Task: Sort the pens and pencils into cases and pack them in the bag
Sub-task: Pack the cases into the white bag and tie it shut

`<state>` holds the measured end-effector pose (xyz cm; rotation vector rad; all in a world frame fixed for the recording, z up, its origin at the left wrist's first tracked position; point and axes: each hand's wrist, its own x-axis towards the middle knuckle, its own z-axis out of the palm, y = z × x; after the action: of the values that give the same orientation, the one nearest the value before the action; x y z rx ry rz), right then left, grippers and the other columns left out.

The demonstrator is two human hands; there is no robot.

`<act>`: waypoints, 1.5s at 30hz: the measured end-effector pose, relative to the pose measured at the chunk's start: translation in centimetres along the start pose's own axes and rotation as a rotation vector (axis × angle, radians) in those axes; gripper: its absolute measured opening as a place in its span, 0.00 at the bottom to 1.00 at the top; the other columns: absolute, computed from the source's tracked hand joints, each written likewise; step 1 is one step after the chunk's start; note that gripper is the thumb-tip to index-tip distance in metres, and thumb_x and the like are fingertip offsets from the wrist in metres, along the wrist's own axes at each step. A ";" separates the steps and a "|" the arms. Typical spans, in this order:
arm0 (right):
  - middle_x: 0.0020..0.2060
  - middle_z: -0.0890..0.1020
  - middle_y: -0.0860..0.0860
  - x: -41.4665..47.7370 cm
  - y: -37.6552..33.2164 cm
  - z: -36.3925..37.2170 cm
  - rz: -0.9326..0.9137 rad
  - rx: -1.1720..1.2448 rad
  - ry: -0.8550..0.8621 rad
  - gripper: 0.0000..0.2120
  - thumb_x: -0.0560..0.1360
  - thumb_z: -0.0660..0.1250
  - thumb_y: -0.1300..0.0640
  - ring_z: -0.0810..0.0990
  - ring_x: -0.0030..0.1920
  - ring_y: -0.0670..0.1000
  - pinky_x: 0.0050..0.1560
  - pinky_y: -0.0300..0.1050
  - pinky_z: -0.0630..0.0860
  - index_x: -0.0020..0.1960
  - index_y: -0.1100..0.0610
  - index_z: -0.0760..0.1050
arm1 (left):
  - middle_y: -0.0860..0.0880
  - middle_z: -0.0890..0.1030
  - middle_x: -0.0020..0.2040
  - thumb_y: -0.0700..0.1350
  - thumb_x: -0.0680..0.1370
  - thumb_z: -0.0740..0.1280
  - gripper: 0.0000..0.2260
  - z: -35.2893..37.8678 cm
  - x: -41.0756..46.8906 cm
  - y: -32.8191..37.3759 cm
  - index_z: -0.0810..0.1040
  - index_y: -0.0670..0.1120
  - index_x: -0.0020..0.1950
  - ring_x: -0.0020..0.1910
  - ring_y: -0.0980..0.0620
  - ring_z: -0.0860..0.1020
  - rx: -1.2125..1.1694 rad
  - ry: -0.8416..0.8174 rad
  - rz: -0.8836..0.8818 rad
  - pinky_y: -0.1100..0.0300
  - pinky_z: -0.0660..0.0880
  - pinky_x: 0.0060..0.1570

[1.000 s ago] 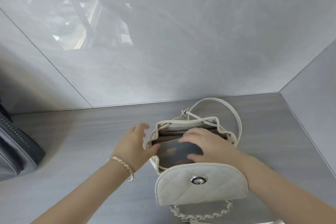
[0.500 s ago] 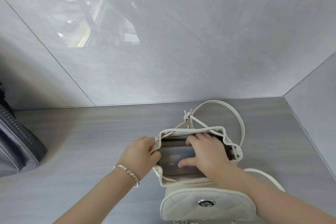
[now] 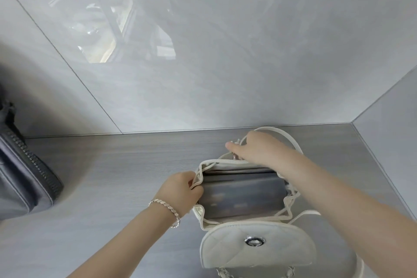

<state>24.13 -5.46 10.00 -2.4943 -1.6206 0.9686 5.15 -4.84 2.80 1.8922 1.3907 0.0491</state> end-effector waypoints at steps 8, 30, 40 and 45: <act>0.32 0.78 0.53 3.3 0.0 2.6 0.035 0.869 -0.114 0.10 0.77 0.58 0.60 0.78 0.28 0.45 0.31 0.35 0.71 0.36 0.55 0.68 | 0.49 0.65 0.28 0.37 0.70 0.62 0.12 0.6 -1.0 -0.8 0.61 0.45 0.29 0.31 0.43 0.73 -0.066 0.086 0.099 0.48 0.71 0.34; 0.15 0.57 0.44 -2.1 1.0 8.0 -0.294 1.485 0.248 0.27 0.68 0.64 0.45 0.55 0.18 0.46 0.26 0.42 0.56 0.20 0.52 0.54 | 0.59 0.72 0.40 0.70 0.68 0.58 0.22 2.0 1.8 -4.3 0.74 0.53 0.43 0.42 0.53 0.71 0.136 0.219 0.517 0.66 0.68 0.43; 0.16 0.60 0.44 -3.5 1.9 8.7 -0.401 1.506 0.259 0.30 0.65 0.67 0.45 0.57 0.19 0.46 0.26 0.41 0.60 0.21 0.59 0.50 | 0.56 0.48 0.77 0.55 0.67 0.74 0.38 -1.5 6.3 4.0 0.59 0.58 0.73 0.76 0.57 0.41 0.505 -0.398 0.573 0.56 0.40 0.73; 0.15 0.58 0.44 -3.9 1.6 9.1 -0.301 1.569 0.232 0.25 0.61 0.66 0.45 0.55 0.19 0.45 0.24 0.37 0.59 0.21 0.54 0.52 | 0.53 0.36 0.77 0.58 0.61 0.75 0.54 -0.2 7.4 6.1 0.44 0.57 0.76 0.75 0.52 0.33 0.986 -0.479 0.690 0.46 0.37 0.74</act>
<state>19.86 -12.27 4.01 -1.1526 -0.5602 1.1178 12.89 0.77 3.60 2.8375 0.3570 -0.8278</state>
